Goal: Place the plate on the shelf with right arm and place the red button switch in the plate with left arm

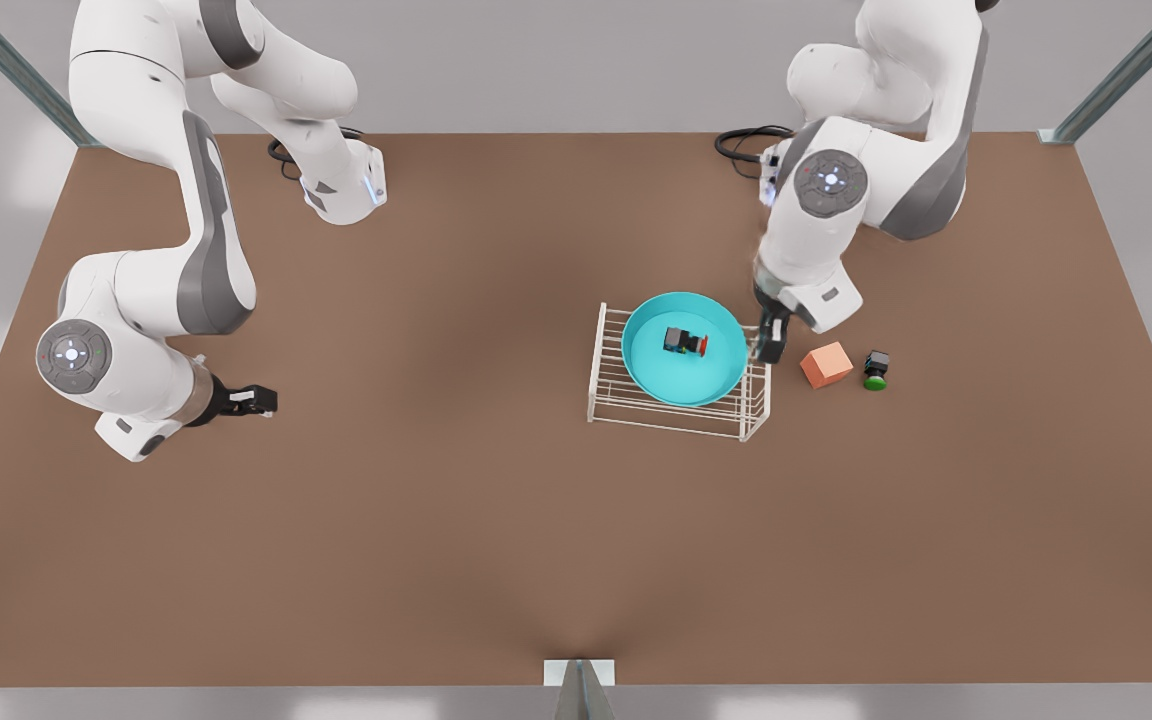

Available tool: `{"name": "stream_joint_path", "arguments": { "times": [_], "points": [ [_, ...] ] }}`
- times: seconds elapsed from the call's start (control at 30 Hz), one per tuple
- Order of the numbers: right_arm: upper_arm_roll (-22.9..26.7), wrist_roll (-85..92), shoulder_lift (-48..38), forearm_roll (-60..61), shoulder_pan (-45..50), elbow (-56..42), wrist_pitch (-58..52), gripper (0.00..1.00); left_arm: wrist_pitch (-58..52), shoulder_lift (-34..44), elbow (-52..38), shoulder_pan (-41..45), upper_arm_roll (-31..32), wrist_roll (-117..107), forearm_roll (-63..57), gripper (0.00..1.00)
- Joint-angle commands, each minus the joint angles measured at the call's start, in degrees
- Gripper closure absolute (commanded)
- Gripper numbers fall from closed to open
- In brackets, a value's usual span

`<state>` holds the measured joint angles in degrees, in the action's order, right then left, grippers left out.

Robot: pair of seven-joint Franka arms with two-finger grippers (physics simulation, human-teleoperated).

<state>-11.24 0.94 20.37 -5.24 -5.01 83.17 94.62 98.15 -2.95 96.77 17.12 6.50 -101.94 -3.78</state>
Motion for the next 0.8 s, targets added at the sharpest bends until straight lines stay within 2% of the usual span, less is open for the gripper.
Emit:
{"name": "stream_joint_path", "arguments": {
  "times": [0.0, 0.03, 0.07, 0.1, 0.2, 0.77],
  "points": [
    [-0.01, 0.64, -0.07, 0.06, 0.0, -0.03, -0.05, 0.0, -15.62, 0.22, -3.08, -6.05, -4.91, 102.35, 3.42, 0.0],
    [-0.01, 0.64, -0.07, 0.06, -0.08, -0.03, -0.05, 0.0, -14.83, 0.05, -2.73, -6.14, -7.02, 105.9, 3.33, 0.0],
    [0.08, 0.64, -0.07, 0.06, -0.08, -0.03, -0.05, 0.0, -9.04, 0.22, 0.35, -6.31, -7.2, 106.25, 4.12, 0.0],
    [0.08, 0.64, -0.07, 0.06, -0.08, -0.03, -0.05, 0.0, -8.32, -1.01, -1.05, -6.14, -6.76, 105.63, 3.51, 0.0],
    [-0.01, 0.64, -0.07, -0.12, -0.44, -0.03, -0.49, 0.0, -7.36, -3.65, -3.17, -5.61, -5.62, 105.54, 4.65, 0.0],
    [-0.01, 0.64, -0.07, -0.12, -0.44, -0.03, -0.49, 0.0, -7.45, -4.17, -4.39, -6.49, -6.06, 105.81, 6.32, 0.0]
  ]
}}
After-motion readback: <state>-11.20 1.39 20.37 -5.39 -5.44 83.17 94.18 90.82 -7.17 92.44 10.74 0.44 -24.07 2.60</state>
